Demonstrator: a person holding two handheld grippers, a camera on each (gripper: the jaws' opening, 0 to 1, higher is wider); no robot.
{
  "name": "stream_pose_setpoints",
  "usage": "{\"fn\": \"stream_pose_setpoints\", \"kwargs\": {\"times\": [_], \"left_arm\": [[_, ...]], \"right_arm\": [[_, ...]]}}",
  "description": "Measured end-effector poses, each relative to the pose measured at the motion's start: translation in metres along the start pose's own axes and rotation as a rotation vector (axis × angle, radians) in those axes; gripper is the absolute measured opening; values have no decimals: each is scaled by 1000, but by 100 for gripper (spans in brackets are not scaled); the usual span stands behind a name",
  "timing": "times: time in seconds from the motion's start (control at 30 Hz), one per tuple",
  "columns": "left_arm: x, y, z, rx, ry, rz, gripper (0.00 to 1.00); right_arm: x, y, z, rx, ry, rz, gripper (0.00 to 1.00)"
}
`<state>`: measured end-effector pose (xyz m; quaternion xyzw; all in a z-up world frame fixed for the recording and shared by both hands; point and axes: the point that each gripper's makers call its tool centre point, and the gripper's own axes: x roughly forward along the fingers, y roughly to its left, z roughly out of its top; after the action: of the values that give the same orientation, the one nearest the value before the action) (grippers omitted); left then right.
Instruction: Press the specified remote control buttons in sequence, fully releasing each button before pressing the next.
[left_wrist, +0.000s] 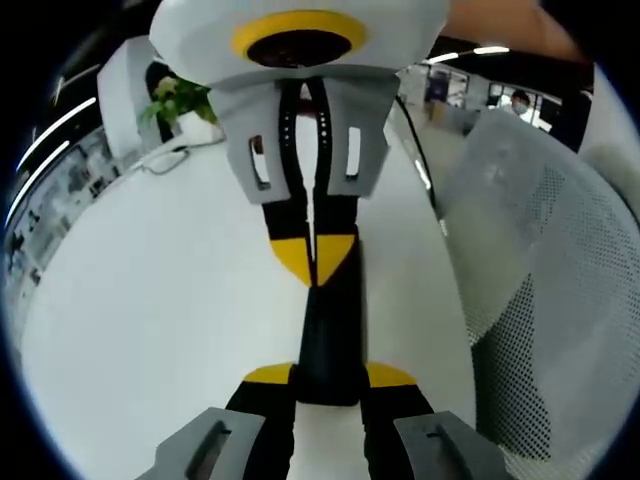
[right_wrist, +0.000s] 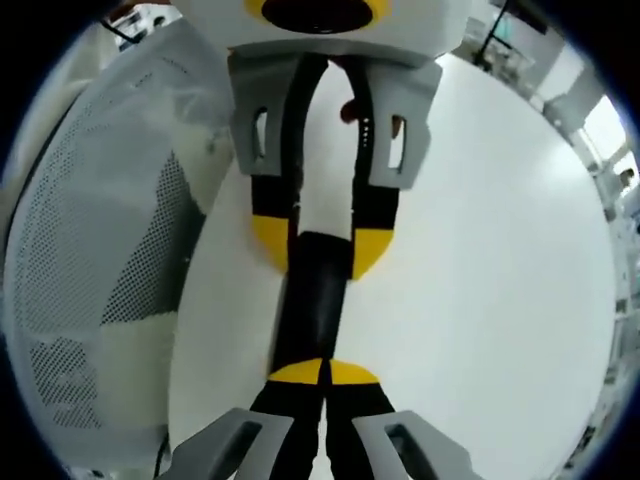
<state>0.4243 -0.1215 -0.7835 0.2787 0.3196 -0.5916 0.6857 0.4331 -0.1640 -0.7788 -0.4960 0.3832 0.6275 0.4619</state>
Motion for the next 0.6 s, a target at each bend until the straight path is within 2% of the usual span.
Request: {"fn": "stream_pose_setpoints", "kwargs": {"times": [0.6], "left_arm": [[1, -1, 1, -6, -7, 7, 24]], "right_arm": [[0, 0, 0, -2, -8, -2, 0]]}}
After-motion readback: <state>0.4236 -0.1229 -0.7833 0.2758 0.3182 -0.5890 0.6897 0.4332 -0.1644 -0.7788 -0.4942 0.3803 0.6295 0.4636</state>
